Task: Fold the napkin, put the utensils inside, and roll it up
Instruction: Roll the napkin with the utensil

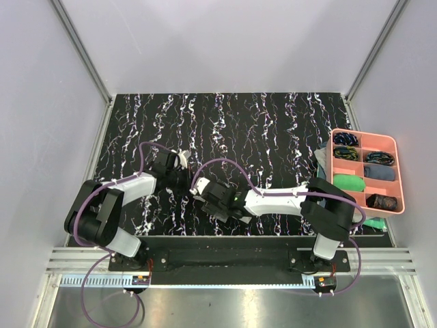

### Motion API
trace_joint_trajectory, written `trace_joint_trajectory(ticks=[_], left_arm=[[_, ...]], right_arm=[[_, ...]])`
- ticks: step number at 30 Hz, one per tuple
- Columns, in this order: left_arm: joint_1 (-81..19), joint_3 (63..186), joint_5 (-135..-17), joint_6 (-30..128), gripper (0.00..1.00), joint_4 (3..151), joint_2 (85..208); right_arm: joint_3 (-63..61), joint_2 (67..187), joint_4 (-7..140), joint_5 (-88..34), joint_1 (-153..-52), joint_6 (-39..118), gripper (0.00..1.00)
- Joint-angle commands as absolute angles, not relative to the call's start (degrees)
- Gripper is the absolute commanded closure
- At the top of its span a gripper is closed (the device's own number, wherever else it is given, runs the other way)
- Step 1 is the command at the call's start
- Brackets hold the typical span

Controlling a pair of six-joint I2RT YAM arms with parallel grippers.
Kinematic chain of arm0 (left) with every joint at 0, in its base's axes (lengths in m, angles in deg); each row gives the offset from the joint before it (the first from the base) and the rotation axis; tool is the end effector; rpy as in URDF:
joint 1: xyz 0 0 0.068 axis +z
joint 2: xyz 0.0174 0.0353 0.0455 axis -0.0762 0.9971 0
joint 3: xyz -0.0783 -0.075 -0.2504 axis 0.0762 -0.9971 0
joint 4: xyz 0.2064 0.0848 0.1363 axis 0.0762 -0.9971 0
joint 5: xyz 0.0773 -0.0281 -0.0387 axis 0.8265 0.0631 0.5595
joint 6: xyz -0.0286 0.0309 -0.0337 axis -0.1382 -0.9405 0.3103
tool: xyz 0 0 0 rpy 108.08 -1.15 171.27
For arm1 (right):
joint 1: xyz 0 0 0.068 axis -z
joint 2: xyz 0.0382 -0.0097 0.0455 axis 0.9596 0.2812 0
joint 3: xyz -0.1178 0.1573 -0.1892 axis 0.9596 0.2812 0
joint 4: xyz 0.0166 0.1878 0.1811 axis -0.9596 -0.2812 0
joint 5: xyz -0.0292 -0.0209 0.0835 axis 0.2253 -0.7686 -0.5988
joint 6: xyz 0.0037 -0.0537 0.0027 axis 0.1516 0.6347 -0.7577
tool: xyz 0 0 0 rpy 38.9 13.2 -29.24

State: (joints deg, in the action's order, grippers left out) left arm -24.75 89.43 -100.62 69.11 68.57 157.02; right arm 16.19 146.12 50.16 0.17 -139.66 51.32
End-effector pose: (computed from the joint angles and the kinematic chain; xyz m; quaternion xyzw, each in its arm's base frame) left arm 0.2426 -0.1106 0.1473 -0.0074 0.9192 -0.3674 0.1412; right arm 0.1511 0.3106 0.1619 -0.5172 0.7983 -0.0042 0.3086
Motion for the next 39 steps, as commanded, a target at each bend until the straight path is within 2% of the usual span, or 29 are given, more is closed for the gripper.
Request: trace_joint_trajectory(ticks=[1,7,10,17,20,21,24,26,28,34,39], left_arm=[[-24.49,91.06,-100.8,67.23,1.0,67.89,157.73],[-24.49,91.15,-100.98,67.05,1.0,67.98,157.64],[-24.5,91.24,-101.06,66.96,1.0,67.72,157.46],[-24.49,91.41,-101.68,66.61,1.0,68.24,156.67],[-24.49,91.5,-101.42,66.7,0.89,68.59,155.62],[-24.49,91.33,-101.24,66.79,0.8,68.77,155.18],[-24.49,91.06,-99.22,66.96,0.61,68.42,153.34],[-24.14,90.71,-97.47,67.23,0.5,68.24,151.58],[-23.71,89.83,-95.97,67.31,0.41,68.24,149.57],[-23.0,85.97,-90.87,68.45,0.29,69.82,143.5],[-23.0,81.93,-94.11,69.78,0.3,76.05,141.82]], right_arm=[[14.97,145.63,50.52,3.95,-139.76,53.9,0.22],[14.45,145.89,50.7,2.54,-139.23,57.51,0.2],[14.27,146.86,50.35,-1.84,-137.39,57.33,0.2],[10.15,150.8,43.94,-23.6,-131.15,55.14,0.23],[8.3,153.18,41.39,-28.12,-130.18,54.7,0.3],[7.77,153.62,40.86,-28.31,-130.18,54.61,0.33],[7.33,154.15,39.63,-28.31,-130.09,53.55,0.46],[7.15,154.16,38.66,-30.4,-129.31,52.41,0.51],[7.15,154.16,38.04,-32.6,-128.43,51.01,0.53],[8.12,155.21,37.86,-44.2,-123.68,48.11,0.55],[7.68,157.67,38.3,-50.36,-121.13,47.05,0.55]])
